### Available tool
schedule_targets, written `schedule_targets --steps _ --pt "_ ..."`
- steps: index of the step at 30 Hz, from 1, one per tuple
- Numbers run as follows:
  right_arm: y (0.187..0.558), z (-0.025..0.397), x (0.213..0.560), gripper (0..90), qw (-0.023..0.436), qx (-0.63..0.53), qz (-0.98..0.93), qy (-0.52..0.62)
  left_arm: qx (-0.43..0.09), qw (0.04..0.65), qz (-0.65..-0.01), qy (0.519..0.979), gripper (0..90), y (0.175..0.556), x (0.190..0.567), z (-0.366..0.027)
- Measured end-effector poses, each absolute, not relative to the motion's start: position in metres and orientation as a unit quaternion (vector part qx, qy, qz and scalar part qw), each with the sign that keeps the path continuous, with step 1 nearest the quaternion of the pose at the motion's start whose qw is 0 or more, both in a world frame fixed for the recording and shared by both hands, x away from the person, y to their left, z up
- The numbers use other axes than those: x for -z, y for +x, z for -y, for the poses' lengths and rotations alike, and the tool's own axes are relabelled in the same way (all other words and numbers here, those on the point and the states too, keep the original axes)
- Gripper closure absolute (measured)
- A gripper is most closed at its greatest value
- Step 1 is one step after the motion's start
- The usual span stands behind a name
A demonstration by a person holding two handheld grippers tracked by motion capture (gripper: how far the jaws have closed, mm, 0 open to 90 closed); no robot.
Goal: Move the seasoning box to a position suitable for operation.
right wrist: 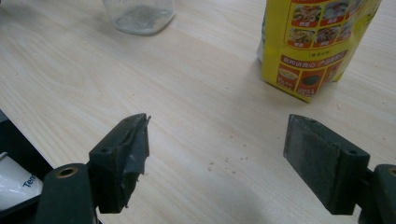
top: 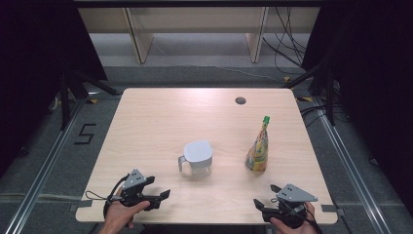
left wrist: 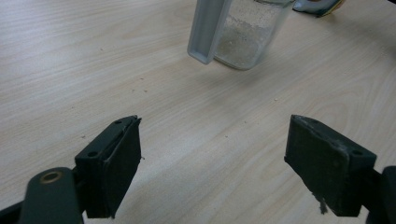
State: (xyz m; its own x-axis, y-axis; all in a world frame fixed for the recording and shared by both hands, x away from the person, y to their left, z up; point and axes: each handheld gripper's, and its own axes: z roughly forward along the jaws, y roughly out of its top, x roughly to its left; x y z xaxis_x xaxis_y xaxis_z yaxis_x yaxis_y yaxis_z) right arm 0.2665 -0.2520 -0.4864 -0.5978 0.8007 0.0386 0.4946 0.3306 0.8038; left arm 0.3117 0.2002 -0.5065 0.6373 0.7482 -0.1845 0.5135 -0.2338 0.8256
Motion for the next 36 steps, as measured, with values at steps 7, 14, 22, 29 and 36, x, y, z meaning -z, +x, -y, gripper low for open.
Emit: schedule_targets --steps 7,14,22,29,36 --pt "0.268 0.254 0.486 22.2 0.18 -0.415 -0.796 0.402 -0.126 0.466 -0.407 0.775 18.8 0.312 0.506 -0.201" --pt "0.269 0.254 0.487 21.1 0.177 -0.419 -0.792 0.407 -0.128 0.471 -0.401 0.775 26.7 0.312 0.503 -0.201" --pt "0.268 0.251 0.489 21.0 0.175 -0.424 -0.783 0.421 -0.151 0.474 -0.382 0.779 37.8 0.322 0.501 -0.193" --pt "0.268 0.248 0.49 21.0 0.174 -0.419 -0.783 0.427 -0.173 0.476 -0.371 0.778 44.4 0.337 0.498 -0.18" --pt "0.271 0.248 0.492 21.2 0.181 -0.422 -0.79 0.406 -0.181 0.48 -0.379 0.77 46.9 0.352 0.498 -0.164"
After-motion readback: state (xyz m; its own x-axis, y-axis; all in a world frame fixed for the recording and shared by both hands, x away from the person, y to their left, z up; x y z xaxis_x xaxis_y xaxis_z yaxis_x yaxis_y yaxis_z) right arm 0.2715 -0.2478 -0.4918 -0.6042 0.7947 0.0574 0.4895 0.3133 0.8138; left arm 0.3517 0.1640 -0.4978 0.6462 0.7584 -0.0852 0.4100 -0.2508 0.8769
